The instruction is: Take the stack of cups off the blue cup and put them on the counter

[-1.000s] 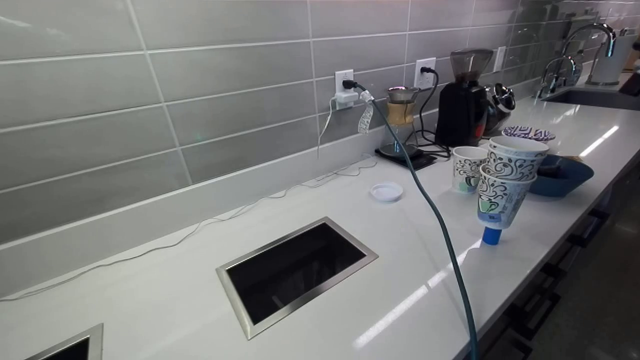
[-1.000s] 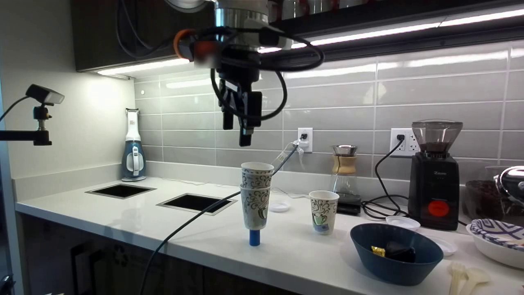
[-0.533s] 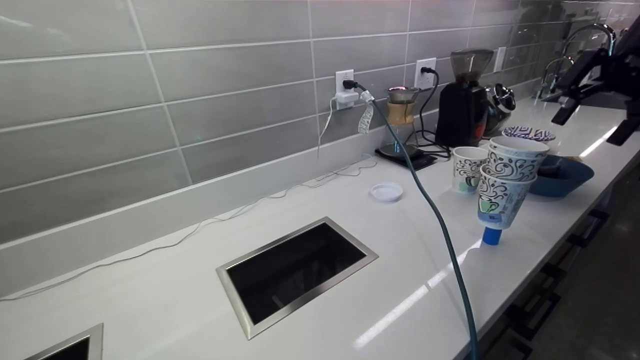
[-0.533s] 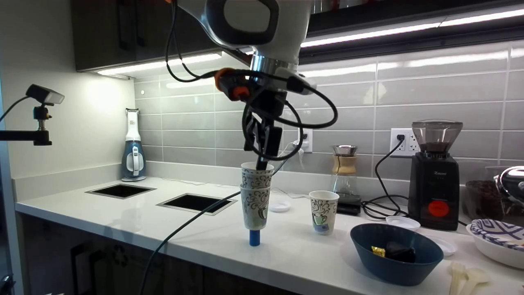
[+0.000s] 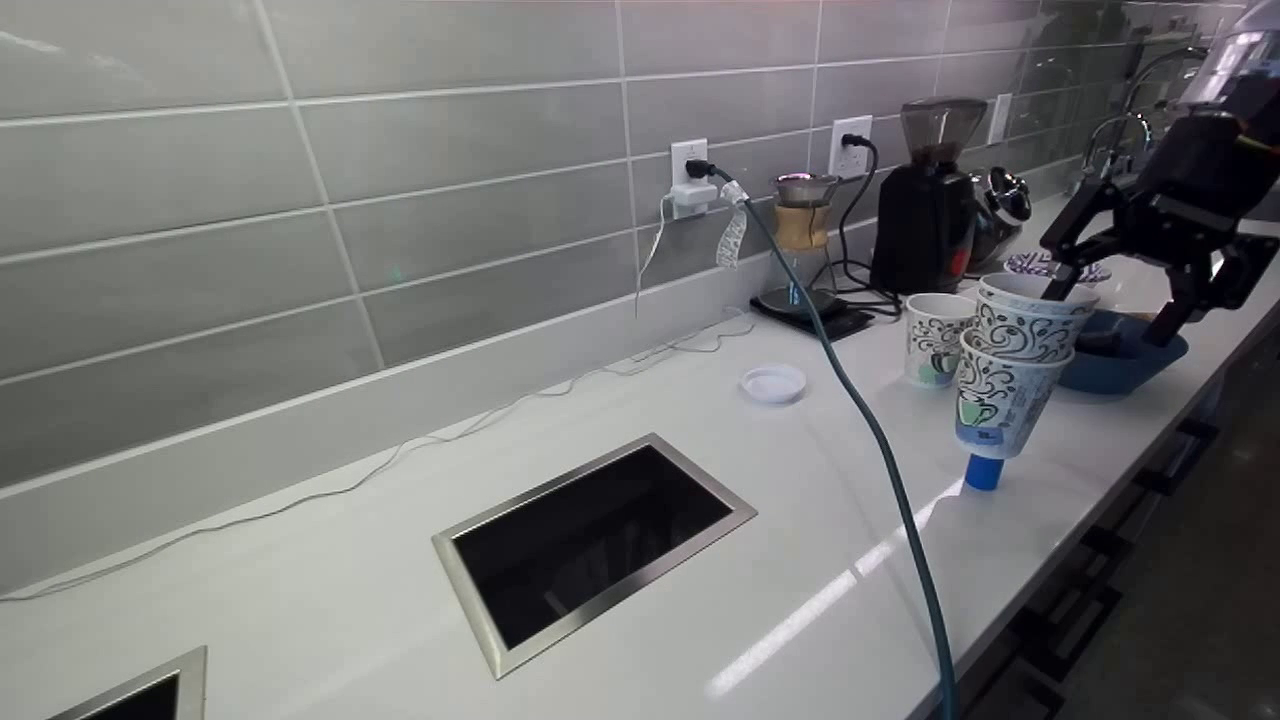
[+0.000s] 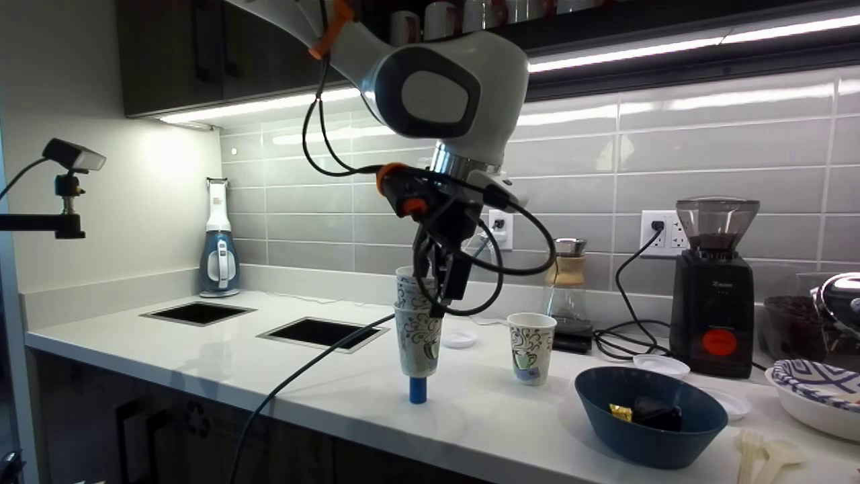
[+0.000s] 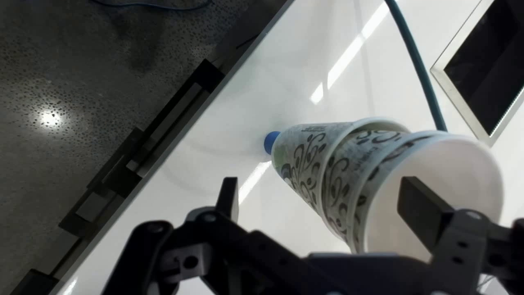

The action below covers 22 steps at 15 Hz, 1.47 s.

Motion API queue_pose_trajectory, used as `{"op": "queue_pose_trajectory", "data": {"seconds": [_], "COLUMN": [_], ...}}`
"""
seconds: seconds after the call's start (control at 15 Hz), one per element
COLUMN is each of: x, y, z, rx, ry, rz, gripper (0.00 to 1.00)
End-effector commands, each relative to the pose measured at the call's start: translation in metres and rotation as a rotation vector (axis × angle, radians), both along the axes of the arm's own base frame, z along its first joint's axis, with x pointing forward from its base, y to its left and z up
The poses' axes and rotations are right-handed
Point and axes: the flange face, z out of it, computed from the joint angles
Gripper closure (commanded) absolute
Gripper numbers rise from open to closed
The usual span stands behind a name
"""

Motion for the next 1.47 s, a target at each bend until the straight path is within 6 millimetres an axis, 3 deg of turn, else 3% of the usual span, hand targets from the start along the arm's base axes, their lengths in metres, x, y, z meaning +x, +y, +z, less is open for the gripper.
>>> {"op": "queue_pose_trajectory", "data": {"seconds": [0.0,0.13,0.27,0.33,0.4,0.73,0.93,1.4], "x": [0.012,0.015,0.018,0.019,0.020,0.022,0.021,0.005], "y": [0.007,0.011,0.014,0.018,0.021,0.029,0.030,0.027], "z": [-0.008,-0.011,-0.014,-0.016,-0.019,-0.027,-0.021,0.034], "rx": [0.006,0.004,0.001,0.002,0.002,-0.008,-0.011,0.000], "ry": [-0.012,-0.032,-0.060,-0.069,-0.070,-0.072,-0.068,-0.080], "rz": [-0.030,-0.024,-0.021,-0.021,-0.021,-0.008,0.000,-0.005], "gripper": [0.00,0.00,0.16,0.32,0.41,0.76,0.97,0.99]}}
